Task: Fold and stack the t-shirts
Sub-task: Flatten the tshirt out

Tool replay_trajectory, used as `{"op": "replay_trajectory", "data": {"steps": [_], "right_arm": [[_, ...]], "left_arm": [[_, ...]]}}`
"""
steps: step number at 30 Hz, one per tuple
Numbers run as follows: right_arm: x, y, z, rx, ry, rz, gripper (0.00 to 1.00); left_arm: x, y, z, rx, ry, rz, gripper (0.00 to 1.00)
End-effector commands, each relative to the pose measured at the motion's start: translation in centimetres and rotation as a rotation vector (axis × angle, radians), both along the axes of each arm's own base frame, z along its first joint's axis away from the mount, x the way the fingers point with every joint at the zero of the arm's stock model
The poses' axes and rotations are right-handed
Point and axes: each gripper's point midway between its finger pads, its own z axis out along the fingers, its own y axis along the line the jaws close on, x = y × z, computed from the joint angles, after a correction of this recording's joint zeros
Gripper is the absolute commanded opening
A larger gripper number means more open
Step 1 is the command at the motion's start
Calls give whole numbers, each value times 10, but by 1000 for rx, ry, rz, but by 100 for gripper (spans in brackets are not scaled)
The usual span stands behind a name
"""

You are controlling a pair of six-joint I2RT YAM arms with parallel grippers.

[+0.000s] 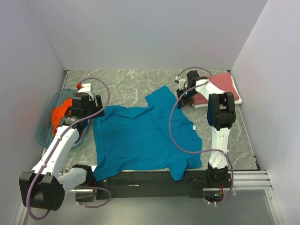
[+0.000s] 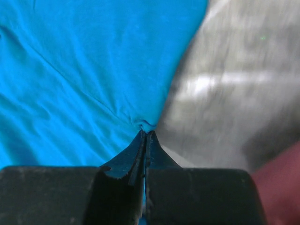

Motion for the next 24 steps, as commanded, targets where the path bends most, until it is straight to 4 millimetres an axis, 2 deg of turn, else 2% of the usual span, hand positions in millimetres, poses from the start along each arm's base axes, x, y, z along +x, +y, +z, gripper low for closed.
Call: {"op": "replay_trajectory", "data": {"steps": [1, 6, 10, 14, 21, 24], "right_arm": [[-10, -17, 26, -76, -83, 6, 0], [-25, -42, 29, -143, -108, -19, 0], [-43, -53, 30, -156, -100, -4, 0], [-50, -63, 30, -175, -114, -4, 0], [-60, -76, 41, -164, -167, -17, 0], [-65, -79, 38, -151, -166, -20, 0]], "left_arm": [[8, -7, 5, -30, -31, -25, 78], [13, -24, -5, -79, 11, -101, 77], [22, -37, -13, -122, 57, -141, 75], [34, -44, -22, -144, 124, -154, 70], [66, -39, -45, -118, 226, -80, 61], [77, -37, -54, -107, 252, -65, 59]]}}
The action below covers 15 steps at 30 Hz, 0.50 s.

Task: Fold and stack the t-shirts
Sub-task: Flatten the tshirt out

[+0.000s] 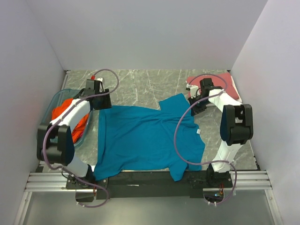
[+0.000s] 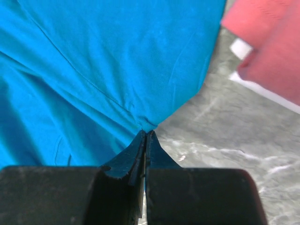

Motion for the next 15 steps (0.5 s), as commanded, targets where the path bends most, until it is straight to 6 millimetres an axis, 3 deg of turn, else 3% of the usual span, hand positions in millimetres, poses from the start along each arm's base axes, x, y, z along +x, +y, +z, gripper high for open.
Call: {"op": "replay_trajectory", "data": {"steps": [1, 15], "right_arm": [[9, -7, 14, 10, -90, 2, 0], [9, -12, 9, 61, -93, -9, 0]], "left_arm": [[20, 8, 5, 34, -7, 55, 57], [70, 45, -39, 255, 92, 162, 43]]}}
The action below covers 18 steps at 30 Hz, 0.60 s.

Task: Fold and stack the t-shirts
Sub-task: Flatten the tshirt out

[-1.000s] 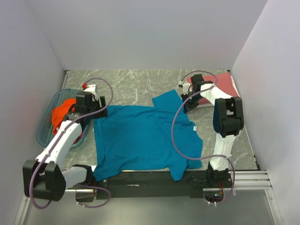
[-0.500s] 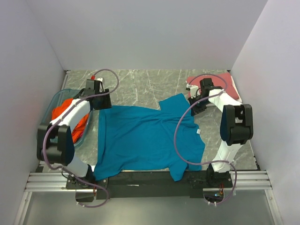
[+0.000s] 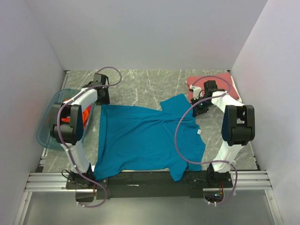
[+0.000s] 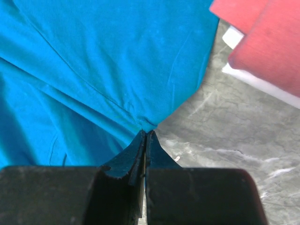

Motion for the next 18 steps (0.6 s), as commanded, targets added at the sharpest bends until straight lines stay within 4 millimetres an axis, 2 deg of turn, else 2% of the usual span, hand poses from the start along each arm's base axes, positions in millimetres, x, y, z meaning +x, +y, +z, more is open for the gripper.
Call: {"op": "replay_trajectory", "data": {"steps": [1, 5, 9, 11, 15, 17, 18], "right_arm": [[11, -2, 14, 14, -67, 6, 0], [12, -2, 14, 19, -66, 10, 0], [13, 0, 13, 28, -64, 11, 0], [13, 1, 12, 34, -58, 13, 0], [14, 1, 12, 36, -59, 14, 0], [14, 1, 12, 36, -58, 14, 0], [14, 1, 13, 36, -61, 14, 0]], "left_arm": [[15, 14, 7, 71, -6, 23, 39], [18, 8, 4, 43, 0, -2, 19], [12, -3, 17, -12, -41, -46, 18], [11, -11, 17, -49, -37, -75, 17], [6, -31, 0, -146, 28, -134, 12], [5, -36, -8, -172, 52, -141, 9], [2, -37, -18, -176, 84, -134, 9]]}}
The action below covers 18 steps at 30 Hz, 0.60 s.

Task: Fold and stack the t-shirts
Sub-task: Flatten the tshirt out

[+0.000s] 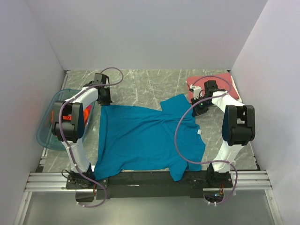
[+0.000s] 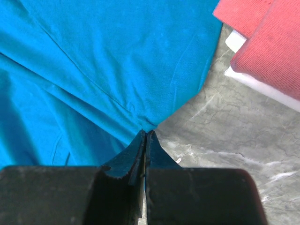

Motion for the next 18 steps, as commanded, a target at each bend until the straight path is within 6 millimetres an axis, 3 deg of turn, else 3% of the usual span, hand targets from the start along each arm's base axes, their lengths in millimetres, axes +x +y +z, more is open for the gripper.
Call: {"op": "replay_trajectory", "data": {"steps": [1, 6, 13, 16, 18], "right_arm": [[12, 1, 12, 14, -50, 6, 0], [11, 1, 12, 19, -48, 6, 0], [12, 1, 10, 20, -47, 4, 0], [13, 1, 11, 19, -51, 2, 0], [14, 1, 10, 18, -48, 0, 0]], "left_arm": [[-3, -13, -11, -67, 52, -36, 8], [-11, 8, -28, 20, 100, 33, 4], [-17, 40, -17, 135, 99, 109, 4], [-24, 45, -16, 143, 108, 123, 6], [-29, 48, -16, 152, 108, 131, 13]]}}
